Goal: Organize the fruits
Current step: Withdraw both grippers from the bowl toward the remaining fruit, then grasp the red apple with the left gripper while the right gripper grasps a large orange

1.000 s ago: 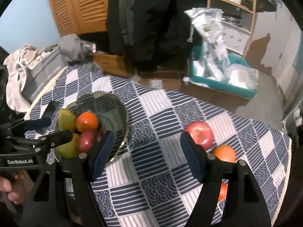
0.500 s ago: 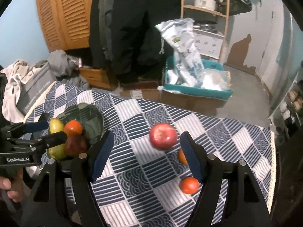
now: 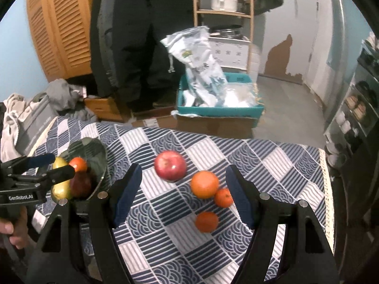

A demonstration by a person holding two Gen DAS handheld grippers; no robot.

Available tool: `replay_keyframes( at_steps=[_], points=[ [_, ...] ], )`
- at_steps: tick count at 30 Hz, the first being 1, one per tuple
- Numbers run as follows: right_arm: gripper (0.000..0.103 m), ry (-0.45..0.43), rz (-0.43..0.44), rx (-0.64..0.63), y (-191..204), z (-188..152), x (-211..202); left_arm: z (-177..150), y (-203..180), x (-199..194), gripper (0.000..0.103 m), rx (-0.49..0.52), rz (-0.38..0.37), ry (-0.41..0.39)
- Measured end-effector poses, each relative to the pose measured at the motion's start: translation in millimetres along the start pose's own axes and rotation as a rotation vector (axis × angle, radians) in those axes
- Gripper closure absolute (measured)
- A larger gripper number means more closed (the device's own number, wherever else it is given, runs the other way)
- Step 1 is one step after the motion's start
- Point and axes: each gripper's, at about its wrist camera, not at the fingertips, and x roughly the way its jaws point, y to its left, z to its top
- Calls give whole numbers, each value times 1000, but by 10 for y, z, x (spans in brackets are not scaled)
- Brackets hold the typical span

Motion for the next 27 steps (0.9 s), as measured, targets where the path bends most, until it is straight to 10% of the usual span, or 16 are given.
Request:
replay_keyframes(
  at_steps=[27],
  points=[
    [29,220,-33,61,-500,-575,838,-203,-424,713,16,123,54,123]
  ],
)
